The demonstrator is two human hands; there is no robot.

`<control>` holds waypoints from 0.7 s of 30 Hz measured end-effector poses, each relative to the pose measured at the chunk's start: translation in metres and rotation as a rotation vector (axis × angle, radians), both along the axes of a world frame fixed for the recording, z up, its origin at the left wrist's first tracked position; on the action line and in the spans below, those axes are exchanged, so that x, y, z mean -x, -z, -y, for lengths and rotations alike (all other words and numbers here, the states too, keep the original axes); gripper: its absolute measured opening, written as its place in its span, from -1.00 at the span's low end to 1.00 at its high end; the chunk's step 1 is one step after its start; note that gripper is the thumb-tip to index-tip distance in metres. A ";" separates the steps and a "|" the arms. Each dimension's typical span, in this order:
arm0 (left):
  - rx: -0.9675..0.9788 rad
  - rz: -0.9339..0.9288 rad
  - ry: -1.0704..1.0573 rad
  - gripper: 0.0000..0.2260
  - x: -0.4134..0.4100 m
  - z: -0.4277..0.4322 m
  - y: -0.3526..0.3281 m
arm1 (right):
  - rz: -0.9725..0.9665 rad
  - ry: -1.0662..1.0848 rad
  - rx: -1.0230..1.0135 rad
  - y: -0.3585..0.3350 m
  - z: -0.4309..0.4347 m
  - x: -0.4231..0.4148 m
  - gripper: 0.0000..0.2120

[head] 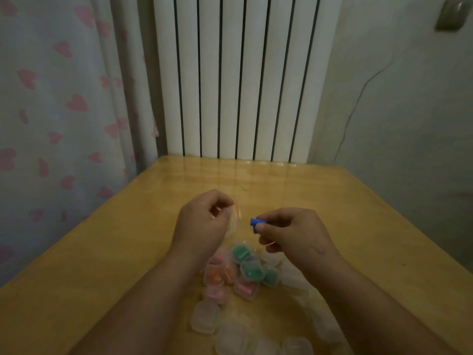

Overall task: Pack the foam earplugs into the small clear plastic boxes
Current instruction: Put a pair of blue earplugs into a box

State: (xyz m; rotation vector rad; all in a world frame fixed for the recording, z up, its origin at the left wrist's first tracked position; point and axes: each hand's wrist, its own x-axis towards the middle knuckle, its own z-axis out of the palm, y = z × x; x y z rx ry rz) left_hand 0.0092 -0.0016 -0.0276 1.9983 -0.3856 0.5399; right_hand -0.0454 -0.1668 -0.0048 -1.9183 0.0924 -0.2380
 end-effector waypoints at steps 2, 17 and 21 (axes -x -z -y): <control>0.103 -0.085 0.281 -0.75 0.012 0.007 -0.004 | 0.033 -0.003 0.025 -0.001 0.004 0.007 -0.93; 0.170 -0.170 0.330 -0.82 0.020 0.021 0.004 | 0.046 -0.080 -0.144 0.010 0.015 0.010 -0.93; 0.036 -0.082 0.251 -0.77 0.012 0.014 0.003 | 0.018 -0.006 -0.100 0.011 0.025 0.005 -0.90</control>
